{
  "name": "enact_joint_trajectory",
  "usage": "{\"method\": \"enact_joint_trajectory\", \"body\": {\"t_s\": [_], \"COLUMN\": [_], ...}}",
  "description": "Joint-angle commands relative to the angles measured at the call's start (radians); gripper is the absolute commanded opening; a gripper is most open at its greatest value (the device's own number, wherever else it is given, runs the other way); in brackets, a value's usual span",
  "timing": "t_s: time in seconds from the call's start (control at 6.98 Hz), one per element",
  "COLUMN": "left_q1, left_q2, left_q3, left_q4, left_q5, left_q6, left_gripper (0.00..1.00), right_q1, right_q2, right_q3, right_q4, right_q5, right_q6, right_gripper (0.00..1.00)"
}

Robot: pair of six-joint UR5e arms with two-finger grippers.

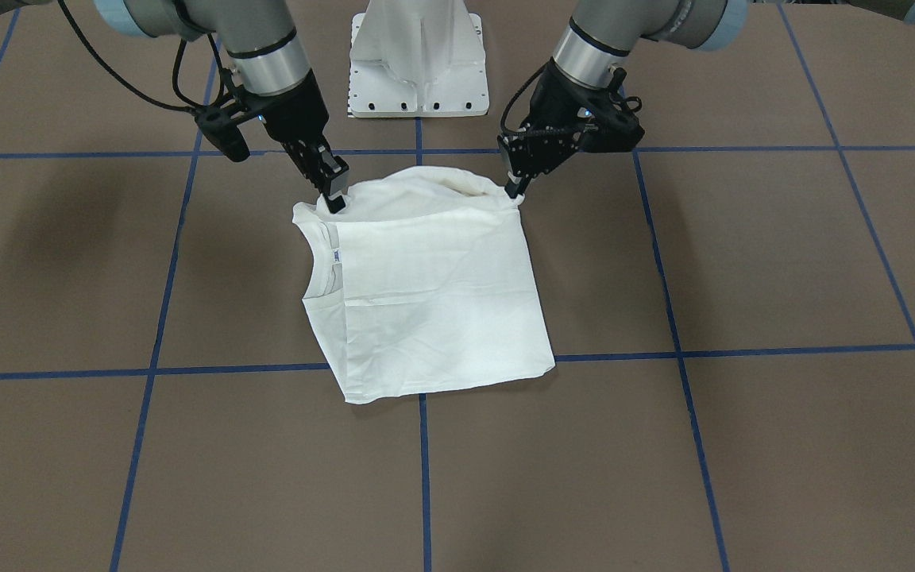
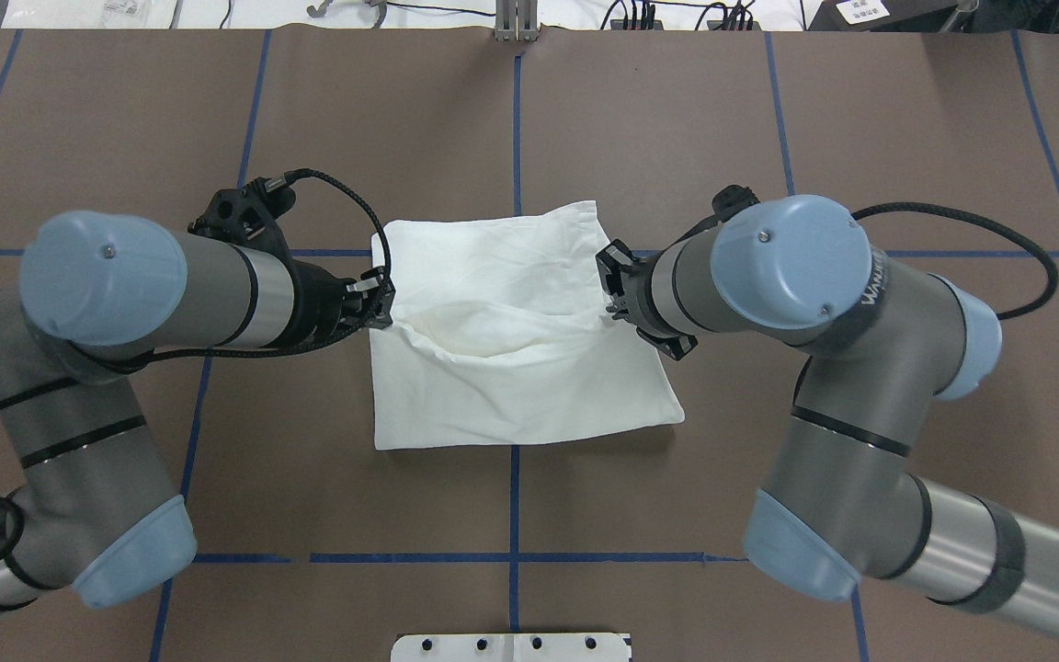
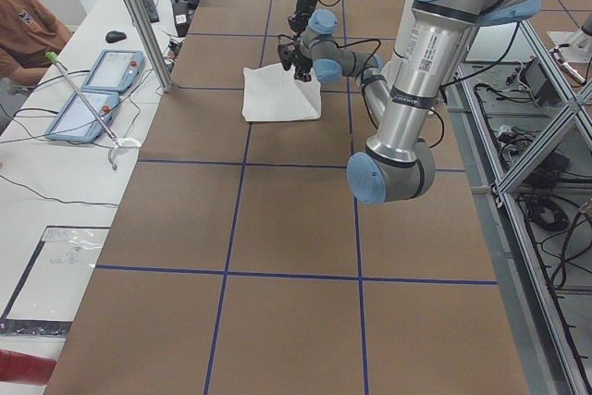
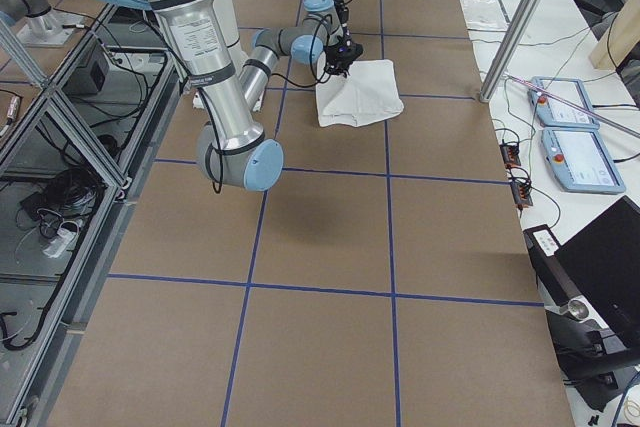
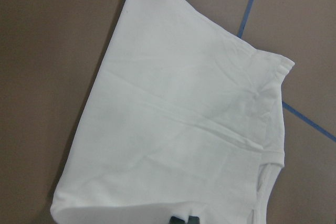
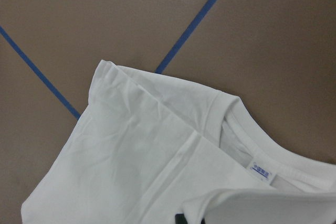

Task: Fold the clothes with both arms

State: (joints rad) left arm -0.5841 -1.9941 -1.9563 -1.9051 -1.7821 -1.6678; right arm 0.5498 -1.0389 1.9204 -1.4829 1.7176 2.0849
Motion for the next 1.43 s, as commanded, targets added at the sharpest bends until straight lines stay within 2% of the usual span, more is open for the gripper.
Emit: {"method": "enact_joint_trajectory", "body": {"t_s": [0.0,0.14,0.29,0.57,0.72,0.86,1.0,1.29], "left_q1": [-0.078,-0.104,-0.111,-0.111,-0.111,-0.137,-0.164,-0.203], "left_q2": [-0.070,-0.075,-0.077,-0.110,-0.112,-0.112,-0.111,-0.109], "left_q3": [0.202,0.258,0.276,0.359,0.422,0.468,0.482,0.497], "left_q4": [-0.122,-0.185,-0.187,-0.231,-0.312,-0.369,-0.388,-0.390], "left_q5": [-0.002,-0.002,-0.002,0.003,0.007,0.009,0.007,0.007], "left_q6": [0.051,0.066,0.075,0.074,0.076,0.076,0.085,0.151], "left_gripper": [0.00,0.00,0.00,0.00,0.00,0.22,0.34,0.37], "right_q1": [0.092,0.126,0.130,0.130,0.130,0.140,0.191,0.301], "right_q2": [0.153,0.228,0.264,0.266,0.269,0.272,0.270,0.243], "right_q3": [-0.244,-0.376,-0.494,-0.527,-0.541,-0.555,-0.581,-0.615], "right_q4": [0.004,0.047,0.140,0.173,0.174,0.184,0.202,0.204], "right_q5": [0.077,0.111,0.109,0.111,0.112,0.111,0.134,0.232], "right_q6": [-0.126,-0.156,-0.157,-0.166,-0.186,-0.259,-0.340,-0.509], "right_gripper": [0.00,0.00,0.00,0.00,0.56,1.00,1.00,1.00]}}
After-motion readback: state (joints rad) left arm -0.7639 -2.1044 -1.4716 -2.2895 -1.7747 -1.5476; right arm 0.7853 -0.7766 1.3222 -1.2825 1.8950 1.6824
